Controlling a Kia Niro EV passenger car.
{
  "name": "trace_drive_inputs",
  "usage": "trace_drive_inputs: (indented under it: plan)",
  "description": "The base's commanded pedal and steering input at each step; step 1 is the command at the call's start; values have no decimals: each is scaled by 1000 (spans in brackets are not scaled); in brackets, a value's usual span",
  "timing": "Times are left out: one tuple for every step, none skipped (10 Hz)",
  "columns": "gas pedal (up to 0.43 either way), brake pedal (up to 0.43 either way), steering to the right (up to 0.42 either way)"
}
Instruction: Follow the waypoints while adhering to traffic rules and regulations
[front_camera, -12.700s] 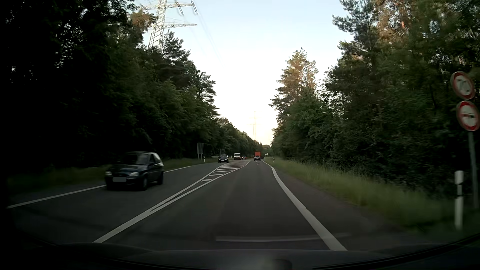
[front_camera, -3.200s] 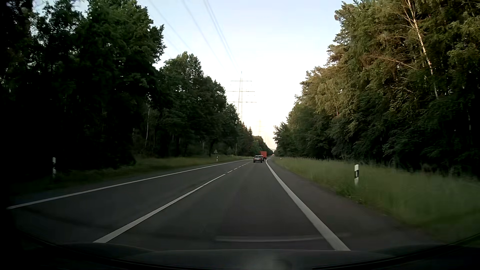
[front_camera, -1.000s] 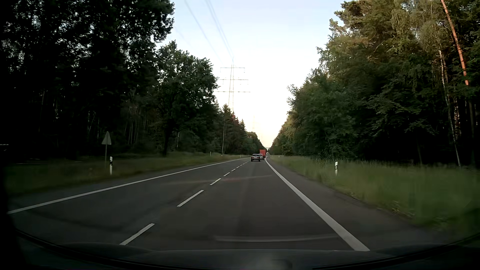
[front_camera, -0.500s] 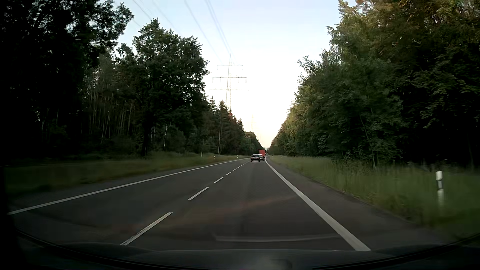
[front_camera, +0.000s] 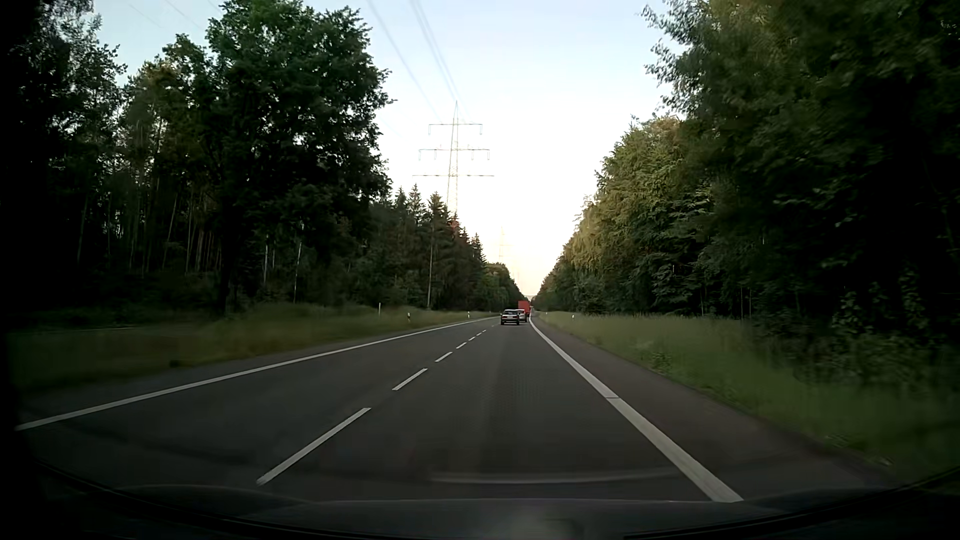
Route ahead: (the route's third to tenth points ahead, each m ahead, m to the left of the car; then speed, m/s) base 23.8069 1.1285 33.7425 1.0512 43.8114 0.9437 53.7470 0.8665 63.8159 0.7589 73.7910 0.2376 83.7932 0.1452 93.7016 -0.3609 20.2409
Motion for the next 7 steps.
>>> trace_drive_inputs:
  plan:
    - [39, 18, 4]
    - [39, 24, 4]
    - [39, 18, 4]
    - [39, 18, 4]
    - [39, 18, 4]
    - [39, 18, 4]
    - [39, 18, 4]
